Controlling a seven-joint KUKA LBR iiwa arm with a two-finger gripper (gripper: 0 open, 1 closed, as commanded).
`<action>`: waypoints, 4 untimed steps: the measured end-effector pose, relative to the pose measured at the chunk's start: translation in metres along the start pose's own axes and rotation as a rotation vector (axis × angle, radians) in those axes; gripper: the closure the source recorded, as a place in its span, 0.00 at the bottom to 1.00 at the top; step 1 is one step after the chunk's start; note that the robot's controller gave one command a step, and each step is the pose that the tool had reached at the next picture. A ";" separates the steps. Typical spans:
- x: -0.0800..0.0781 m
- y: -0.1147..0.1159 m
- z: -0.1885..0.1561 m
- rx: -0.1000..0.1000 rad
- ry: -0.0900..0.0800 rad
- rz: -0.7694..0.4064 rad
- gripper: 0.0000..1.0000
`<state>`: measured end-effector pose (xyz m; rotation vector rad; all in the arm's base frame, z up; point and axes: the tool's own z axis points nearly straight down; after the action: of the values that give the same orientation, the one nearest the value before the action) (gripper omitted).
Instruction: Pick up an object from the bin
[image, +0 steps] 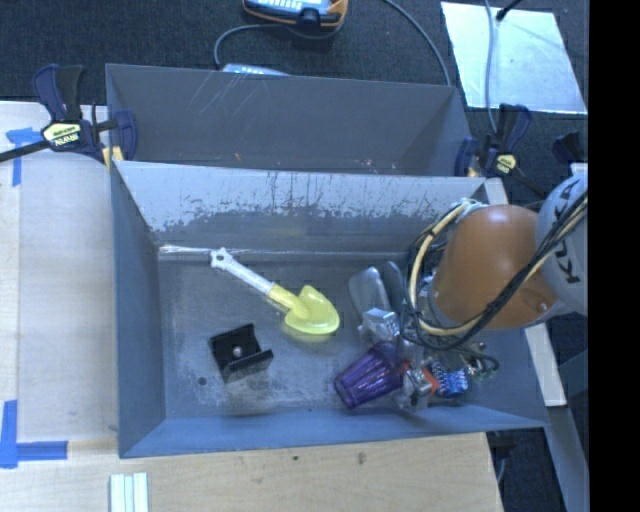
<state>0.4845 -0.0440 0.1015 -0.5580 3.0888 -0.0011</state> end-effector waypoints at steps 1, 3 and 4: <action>0.000 0.003 -0.023 -0.001 0.000 -0.330 0.00; -0.018 0.000 0.029 0.008 -0.017 -0.542 1.00; -0.018 0.000 0.029 0.008 -0.017 -0.542 1.00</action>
Offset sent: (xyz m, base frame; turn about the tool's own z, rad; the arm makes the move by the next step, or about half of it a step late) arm 0.0133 -0.0040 -0.0315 -0.2820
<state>0.5017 -0.0379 0.0726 -1.3567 2.8114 -0.0092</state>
